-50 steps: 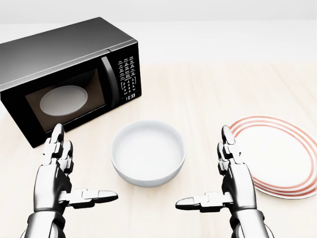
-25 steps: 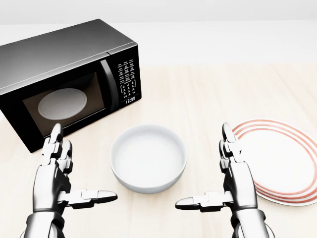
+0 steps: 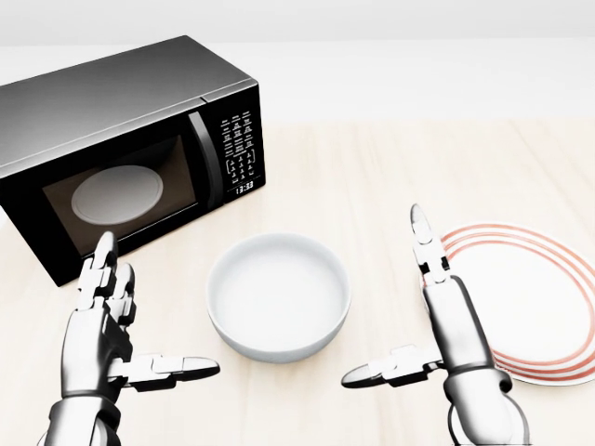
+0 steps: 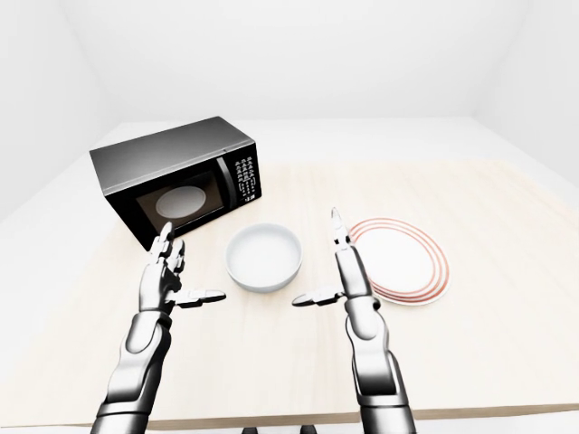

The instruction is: Pick up the white bowl and put it on the plate.

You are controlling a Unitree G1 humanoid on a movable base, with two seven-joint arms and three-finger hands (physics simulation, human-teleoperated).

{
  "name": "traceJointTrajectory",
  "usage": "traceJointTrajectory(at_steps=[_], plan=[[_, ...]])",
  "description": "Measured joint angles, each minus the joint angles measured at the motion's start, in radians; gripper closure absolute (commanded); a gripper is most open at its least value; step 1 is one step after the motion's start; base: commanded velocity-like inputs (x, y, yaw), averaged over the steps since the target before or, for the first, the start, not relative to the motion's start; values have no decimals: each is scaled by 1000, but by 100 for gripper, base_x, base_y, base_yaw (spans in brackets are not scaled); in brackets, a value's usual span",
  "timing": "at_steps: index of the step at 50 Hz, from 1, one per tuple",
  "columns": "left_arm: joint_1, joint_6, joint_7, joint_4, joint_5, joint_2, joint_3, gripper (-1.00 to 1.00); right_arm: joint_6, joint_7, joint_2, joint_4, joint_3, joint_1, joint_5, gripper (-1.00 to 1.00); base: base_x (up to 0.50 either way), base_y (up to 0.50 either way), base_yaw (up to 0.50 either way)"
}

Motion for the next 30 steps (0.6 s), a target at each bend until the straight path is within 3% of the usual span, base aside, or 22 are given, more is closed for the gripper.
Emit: traceJointTrajectory(at_steps=[8,15,30], plan=[[-1,0,1,-1,0,0,0,-100,25,57,-15,-18,4,-43,-123,-100,0,0,0],[0,6,2,-7,0,0,0,-100,28,111,-29,-13,8,-84,-217,-100,0,0,0],[4,8,1,-12,2,-1,-2,-100,-30,222,-51,34,27,-154,-411,-100,0,0,0]])
